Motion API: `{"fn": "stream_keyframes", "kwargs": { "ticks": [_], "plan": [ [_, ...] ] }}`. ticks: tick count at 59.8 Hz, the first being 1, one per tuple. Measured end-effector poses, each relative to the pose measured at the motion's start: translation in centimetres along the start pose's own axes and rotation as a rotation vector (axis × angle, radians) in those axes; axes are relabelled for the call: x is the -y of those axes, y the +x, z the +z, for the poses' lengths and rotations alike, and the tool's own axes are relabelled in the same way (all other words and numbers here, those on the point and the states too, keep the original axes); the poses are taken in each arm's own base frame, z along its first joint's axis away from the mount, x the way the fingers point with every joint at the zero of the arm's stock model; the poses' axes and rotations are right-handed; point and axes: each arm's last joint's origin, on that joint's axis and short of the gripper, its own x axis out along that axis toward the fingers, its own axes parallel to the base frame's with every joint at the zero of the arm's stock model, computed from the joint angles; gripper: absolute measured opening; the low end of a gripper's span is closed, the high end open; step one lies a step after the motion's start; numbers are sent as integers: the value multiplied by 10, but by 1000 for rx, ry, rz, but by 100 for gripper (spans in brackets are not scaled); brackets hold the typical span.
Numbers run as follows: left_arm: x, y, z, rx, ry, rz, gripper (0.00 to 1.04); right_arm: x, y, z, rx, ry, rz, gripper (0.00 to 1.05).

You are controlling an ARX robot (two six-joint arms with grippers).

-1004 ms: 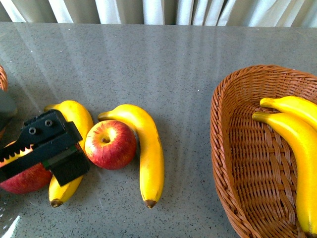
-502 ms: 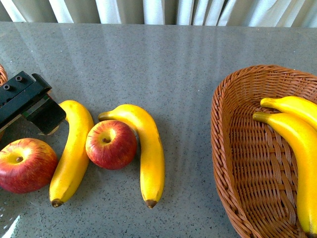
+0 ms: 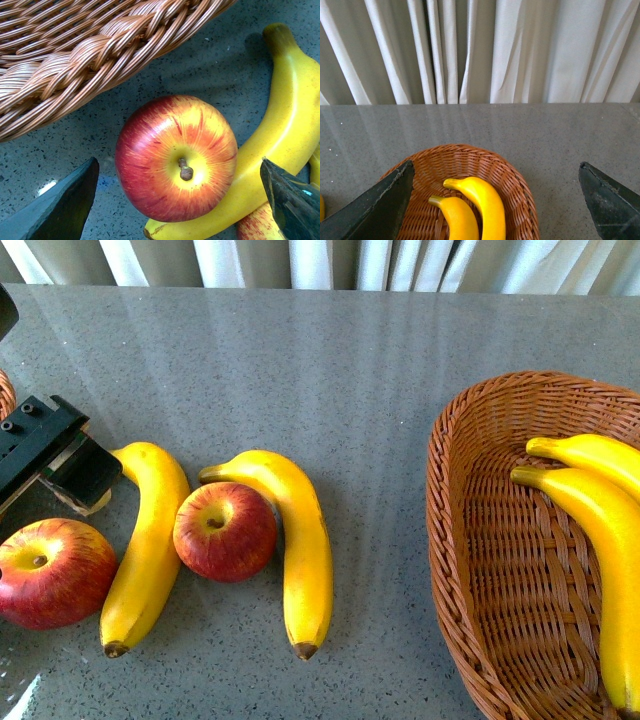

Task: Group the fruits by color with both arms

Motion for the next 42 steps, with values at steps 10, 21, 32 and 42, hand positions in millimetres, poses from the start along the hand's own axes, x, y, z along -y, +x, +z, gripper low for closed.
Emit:
{"fn": "stream_keyframes", "kwargs": {
  "ticks": [10,21,32,42],
  "plan": [
    [1,4,-1,-14,-15,17,96,0,0,0,0,0,0,96],
    [5,6,0,-22,-30,18,96,0,0,0,0,0,0,96],
    [6,9,-2,-28,-34,37,96,0,0,0,0,0,0,96],
    [9,17,-3,-32,-38,54,96,0,0,0,0,0,0,96]
  ]
}}
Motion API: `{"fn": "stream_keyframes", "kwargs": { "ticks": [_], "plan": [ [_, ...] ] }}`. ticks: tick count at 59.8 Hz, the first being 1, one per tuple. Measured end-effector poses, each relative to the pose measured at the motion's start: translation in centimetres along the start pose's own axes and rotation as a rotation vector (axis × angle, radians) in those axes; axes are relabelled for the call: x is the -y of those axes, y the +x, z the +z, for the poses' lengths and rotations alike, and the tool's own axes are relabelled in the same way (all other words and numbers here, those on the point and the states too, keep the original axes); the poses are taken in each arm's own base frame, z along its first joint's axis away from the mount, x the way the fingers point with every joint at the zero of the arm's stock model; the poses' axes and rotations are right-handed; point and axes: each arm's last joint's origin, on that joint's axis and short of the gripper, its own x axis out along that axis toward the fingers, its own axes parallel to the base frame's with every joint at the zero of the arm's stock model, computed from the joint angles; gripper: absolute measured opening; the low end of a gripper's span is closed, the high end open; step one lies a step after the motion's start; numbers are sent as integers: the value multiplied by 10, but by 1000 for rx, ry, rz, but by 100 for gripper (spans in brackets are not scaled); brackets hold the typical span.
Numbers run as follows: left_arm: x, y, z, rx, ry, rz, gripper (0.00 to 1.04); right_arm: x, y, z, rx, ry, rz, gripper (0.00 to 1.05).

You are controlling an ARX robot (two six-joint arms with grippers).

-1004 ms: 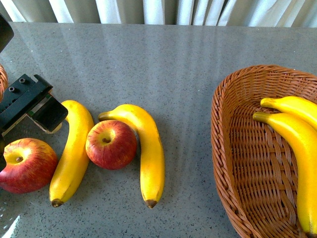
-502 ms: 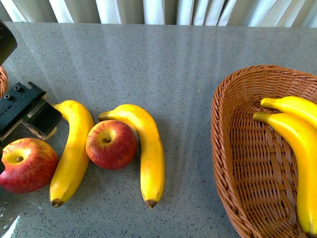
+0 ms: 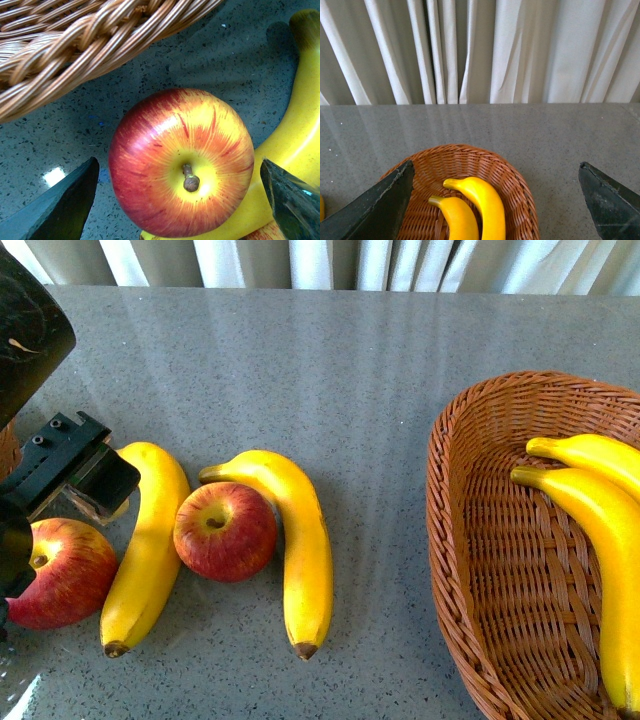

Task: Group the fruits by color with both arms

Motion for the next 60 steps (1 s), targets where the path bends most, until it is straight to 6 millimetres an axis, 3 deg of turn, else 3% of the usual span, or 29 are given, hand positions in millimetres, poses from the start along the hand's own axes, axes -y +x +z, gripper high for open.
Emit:
{"fn": "stream_keyframes", "kwargs": {
  "ticks": [44,53,60],
  "plan": [
    [2,8,3,2,-6,19,95,0,0,0,0,0,0,96],
    [2,11,2,0,8,27,77,0,0,0,0,0,0,96],
    [5,11,3,0,18,22,72,0,0,0,0,0,0,96]
  ]
}}
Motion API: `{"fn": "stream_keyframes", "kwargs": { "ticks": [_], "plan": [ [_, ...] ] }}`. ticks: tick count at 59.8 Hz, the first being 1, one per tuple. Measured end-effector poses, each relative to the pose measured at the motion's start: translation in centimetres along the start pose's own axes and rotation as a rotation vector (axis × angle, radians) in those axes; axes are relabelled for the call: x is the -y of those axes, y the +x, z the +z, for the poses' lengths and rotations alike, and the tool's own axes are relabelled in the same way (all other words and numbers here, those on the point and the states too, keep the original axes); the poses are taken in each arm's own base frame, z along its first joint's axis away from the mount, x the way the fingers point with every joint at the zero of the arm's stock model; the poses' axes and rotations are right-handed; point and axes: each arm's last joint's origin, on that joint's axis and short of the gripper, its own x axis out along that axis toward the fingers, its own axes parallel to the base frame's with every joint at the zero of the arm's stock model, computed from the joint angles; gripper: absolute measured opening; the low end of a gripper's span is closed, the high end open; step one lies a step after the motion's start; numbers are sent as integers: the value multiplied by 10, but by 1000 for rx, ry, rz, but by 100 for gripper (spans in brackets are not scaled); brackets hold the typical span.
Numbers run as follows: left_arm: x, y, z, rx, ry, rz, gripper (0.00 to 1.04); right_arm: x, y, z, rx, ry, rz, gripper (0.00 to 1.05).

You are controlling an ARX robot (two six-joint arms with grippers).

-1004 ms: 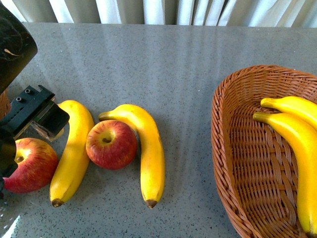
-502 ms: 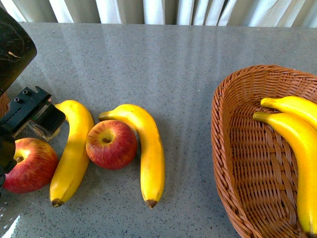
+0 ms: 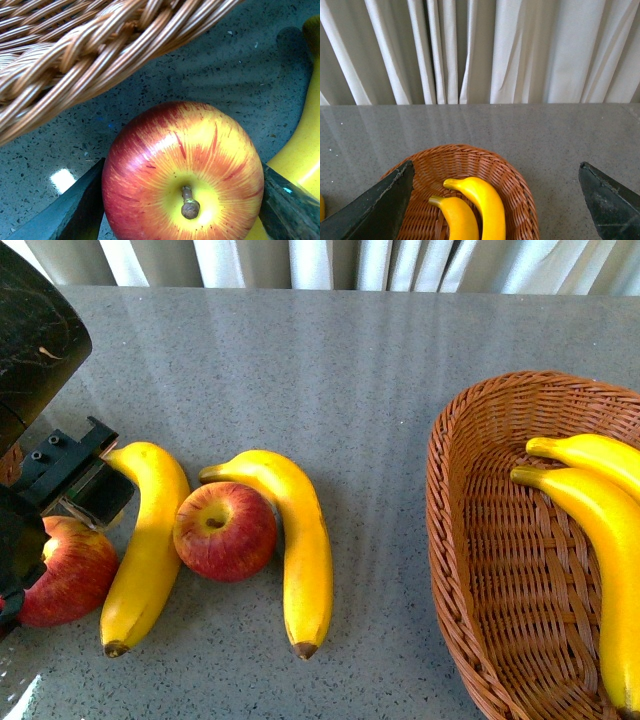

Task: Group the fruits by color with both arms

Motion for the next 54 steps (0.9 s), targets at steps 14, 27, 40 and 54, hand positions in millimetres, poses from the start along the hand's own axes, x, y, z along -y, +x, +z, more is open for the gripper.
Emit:
{"fn": "stream_keyframes", "kwargs": {
  "ticks": [14,27,40,54],
  "plan": [
    [1,-4,-5,-8,40,3,71,0,0,0,0,0,0,96],
    [3,-38,-13,-35,71,-93,71,0,0,0,0,0,0,96],
    [-2,-73,1,29,51,-166,71,0,0,0,0,0,0,96],
    [-27,-94,38,193,-17,-159,71,0,0,0,0,0,0,96]
  ]
}}
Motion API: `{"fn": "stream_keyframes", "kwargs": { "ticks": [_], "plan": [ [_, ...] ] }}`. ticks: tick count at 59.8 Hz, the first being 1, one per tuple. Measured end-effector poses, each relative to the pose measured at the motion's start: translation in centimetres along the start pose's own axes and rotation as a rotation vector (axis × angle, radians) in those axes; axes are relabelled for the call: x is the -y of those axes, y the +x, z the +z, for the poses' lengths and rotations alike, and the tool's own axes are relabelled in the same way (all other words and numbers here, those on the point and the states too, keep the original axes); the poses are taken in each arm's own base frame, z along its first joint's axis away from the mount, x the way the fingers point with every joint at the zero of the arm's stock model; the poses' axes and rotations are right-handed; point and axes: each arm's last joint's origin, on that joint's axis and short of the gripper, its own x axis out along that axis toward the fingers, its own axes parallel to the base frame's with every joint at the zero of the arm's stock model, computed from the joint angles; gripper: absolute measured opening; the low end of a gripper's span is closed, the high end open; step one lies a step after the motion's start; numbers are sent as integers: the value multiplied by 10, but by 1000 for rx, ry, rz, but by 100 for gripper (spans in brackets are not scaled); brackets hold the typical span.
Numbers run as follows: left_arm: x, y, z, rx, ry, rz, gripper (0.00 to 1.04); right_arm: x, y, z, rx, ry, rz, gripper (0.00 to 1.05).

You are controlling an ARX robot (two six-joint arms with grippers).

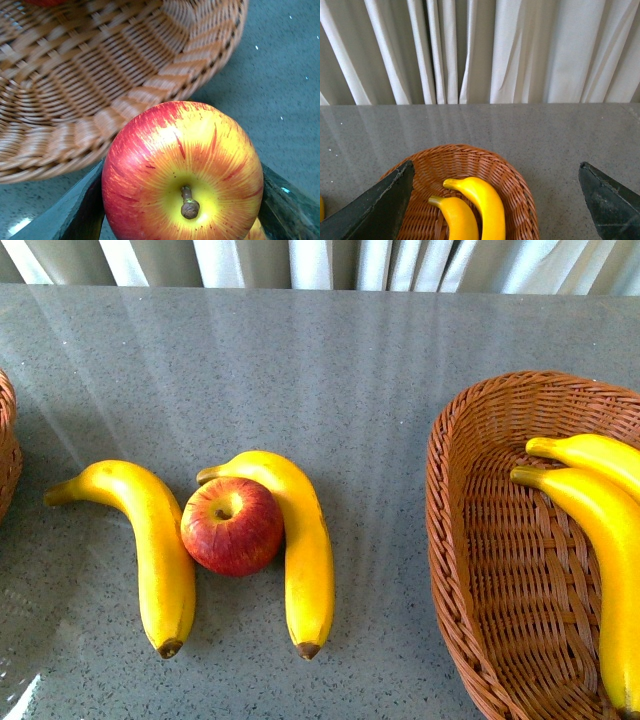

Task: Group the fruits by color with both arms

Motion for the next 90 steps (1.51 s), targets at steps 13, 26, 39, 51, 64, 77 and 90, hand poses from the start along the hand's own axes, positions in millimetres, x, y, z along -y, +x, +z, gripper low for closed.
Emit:
{"fn": "stream_keyframes", "kwargs": {
  "ticks": [13,26,39,51,64,77,90],
  "plan": [
    [-37,15,20,49,-41,109,71,0,0,0,0,0,0,96],
    [-62,40,31,63,-71,152,71,0,0,0,0,0,0,96],
    [-72,48,33,71,-50,178,71,0,0,0,0,0,0,96],
    [-76,50,32,65,-39,189,78,0,0,0,0,0,0,96],
    [-75,49,32,55,-30,172,95,0,0,0,0,0,0,96],
    [-60,32,27,72,41,95,96,0,0,0,0,0,0,96],
    [-4,5,13,85,255,-158,96,0,0,0,0,0,0,96]
  ]
}}
